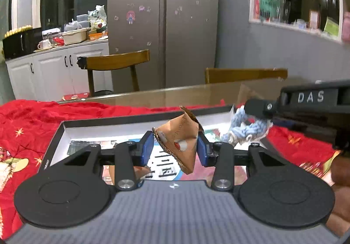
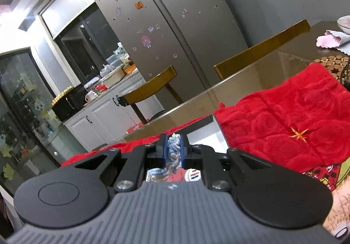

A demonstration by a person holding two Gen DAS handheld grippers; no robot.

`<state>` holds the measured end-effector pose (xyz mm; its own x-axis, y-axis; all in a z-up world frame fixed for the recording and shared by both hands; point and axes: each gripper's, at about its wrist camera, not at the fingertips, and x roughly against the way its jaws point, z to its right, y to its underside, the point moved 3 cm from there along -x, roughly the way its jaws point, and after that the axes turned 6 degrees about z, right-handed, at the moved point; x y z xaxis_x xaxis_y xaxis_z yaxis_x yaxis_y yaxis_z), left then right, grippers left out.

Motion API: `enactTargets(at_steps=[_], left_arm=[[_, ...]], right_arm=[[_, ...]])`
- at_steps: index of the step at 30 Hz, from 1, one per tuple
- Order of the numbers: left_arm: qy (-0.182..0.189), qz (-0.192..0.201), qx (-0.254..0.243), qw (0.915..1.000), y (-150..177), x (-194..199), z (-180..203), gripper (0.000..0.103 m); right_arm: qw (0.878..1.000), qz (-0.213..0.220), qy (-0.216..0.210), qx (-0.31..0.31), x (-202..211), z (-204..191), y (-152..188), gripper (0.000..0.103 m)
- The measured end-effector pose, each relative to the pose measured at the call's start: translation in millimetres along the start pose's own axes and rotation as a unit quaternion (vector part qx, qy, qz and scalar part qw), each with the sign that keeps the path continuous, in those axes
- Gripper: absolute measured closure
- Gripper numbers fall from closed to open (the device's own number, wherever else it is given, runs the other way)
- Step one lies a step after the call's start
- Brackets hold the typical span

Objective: Organize objects

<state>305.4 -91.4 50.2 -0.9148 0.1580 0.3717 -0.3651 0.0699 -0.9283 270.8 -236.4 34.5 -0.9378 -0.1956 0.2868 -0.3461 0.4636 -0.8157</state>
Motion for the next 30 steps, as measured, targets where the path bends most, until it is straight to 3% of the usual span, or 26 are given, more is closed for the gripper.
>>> enactTargets(at_steps=[30], left_arm=[[0.017,-0.070,0.026,0.9971,24,-31,-17,0.055]], right_arm=[[0.998,-0.054,0.000,0.012,-20,9,23,0.089]])
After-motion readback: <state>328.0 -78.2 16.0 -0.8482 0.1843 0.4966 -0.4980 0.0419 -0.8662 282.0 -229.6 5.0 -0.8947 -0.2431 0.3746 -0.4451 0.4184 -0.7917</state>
